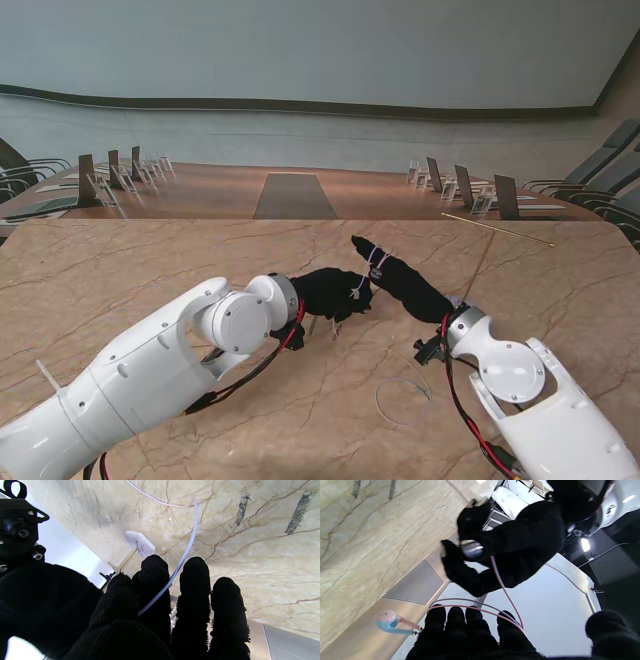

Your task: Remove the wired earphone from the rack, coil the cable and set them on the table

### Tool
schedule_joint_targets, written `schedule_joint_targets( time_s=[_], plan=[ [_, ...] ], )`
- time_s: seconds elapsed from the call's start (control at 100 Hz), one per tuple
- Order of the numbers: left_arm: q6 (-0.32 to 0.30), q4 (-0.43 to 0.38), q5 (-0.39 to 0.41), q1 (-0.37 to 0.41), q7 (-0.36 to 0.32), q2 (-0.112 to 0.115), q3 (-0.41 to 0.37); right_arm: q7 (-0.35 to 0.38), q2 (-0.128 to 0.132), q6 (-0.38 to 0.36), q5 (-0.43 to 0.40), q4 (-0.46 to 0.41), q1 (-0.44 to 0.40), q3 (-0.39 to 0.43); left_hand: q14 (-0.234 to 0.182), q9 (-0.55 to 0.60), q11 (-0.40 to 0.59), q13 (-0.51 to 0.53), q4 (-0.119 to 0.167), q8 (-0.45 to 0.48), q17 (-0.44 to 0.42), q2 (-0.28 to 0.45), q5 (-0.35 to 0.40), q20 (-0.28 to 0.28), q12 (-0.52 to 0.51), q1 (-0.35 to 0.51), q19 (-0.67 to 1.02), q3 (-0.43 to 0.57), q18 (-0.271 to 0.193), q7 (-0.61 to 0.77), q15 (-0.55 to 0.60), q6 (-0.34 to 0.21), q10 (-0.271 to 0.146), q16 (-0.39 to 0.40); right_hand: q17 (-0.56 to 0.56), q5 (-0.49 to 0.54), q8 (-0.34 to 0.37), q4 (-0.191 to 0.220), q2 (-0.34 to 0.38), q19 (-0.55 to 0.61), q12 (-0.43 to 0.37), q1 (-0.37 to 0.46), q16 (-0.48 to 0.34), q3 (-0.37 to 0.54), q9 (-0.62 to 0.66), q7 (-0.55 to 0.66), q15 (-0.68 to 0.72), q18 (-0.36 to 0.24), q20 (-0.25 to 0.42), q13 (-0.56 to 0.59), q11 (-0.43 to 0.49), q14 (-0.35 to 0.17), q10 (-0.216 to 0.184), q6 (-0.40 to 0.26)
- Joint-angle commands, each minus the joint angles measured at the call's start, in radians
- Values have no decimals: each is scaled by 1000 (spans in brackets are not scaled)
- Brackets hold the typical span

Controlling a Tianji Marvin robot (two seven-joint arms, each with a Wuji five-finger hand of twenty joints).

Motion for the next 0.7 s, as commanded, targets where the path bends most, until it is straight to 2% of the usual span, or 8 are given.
schedule_joint_targets(
  time_s=[0.0, 0.16, 0.33, 0.37, 0.57, 0.61, 0.65, 0.69],
  plan=[
    [6, 11, -3, 0, -1, -12, 6, 10, 1, -14, 4, -30, -11, 1, 4, -24, -2, -33, -19, 18, -31, 29, -23, -7, -3, 72, -5, -16, -17, -24, -20, -24, 18, 4, 4, -4, 41, -26, 1, -28, 5, -1, -13, -9, -24, 5, -3, -41, 26, -27, 6, -41, -19, -52],
    [11, 26, -5, -8, 8, -18, 20, 32, 9, -39, 10, -62, -26, 14, 8, -75, -77, -81, -18, 22, -73, 33, -29, -20, -56, 77, -43, -16, -38, -25, -84, -25, 54, -10, 10, -4, 58, -25, -3, -26, 9, 6, -10, -8, -21, 7, 6, -39, 27, -23, 15, -37, -17, -64],
    [13, 37, -7, -18, 10, -22, 32, 51, 17, -74, 20, -92, -35, 24, 8, -88, -102, -96, -18, 21, -86, 33, -30, -30, -87, 79, -55, -15, -43, -26, -110, -25, 29, -17, 19, -5, 83, -23, -4, -17, 14, 18, -9, -6, -20, 13, 15, -38, 29, -22, 26, -37, -15, -67],
    [14, 41, -9, -21, 9, -23, 36, 54, 19, -81, 23, -99, -38, 26, 7, -91, -106, -96, -18, 21, -87, 34, -31, -31, -91, 79, -55, -15, -44, -26, -111, -25, 53, -17, 14, -12, 171, -20, -3, 2, 18, 31, -7, -19, -22, 8, 39, -36, 18, -17, 36, -30, -14, -67],
    [19, 69, -21, -34, 21, -35, 53, 87, 28, -108, 50, -134, -50, 35, 7, -95, -112, -103, -17, 20, -94, 33, -32, -37, -105, 79, -61, -15, -46, -26, -123, -27, 33, -21, 15, -12, 195, -18, 0, 14, 22, 53, -10, -18, -19, 13, 50, -38, 16, -15, 46, -33, -15, -71],
    [20, 75, -25, -37, 24, -38, 57, 93, 30, -115, 56, -141, -53, 36, 6, -97, -113, -106, -18, 20, -96, 34, -33, -38, -108, 79, -62, -15, -47, -26, -126, -30, 35, -23, 11, -15, 230, -16, 3, 31, 28, 66, -14, -34, -22, 16, 58, -38, 9, -17, 59, -31, -14, -71],
    [21, 82, -28, -40, 28, -41, 61, 98, 32, -122, 60, -148, -56, 38, 7, -103, -118, -109, -17, 19, -100, 34, -34, -40, -111, 80, -65, -15, -48, -26, -130, -30, 68, -24, 12, -15, 241, -15, 4, 36, 30, 69, -16, -39, -21, 17, 61, -37, 6, -16, 62, -31, -14, -71],
    [22, 89, -32, -43, 31, -44, 64, 100, 33, -128, 64, -153, -58, 38, 7, -102, -117, -112, -17, 19, -103, 34, -34, -42, -113, 79, -66, -15, -49, -26, -133, -30, 43, -25, 15, -11, 246, -14, 4, 39, 31, 72, -15, -38, -18, 20, 64, -36, 5, -14, 66, -30, -13, -73]
  ],
)
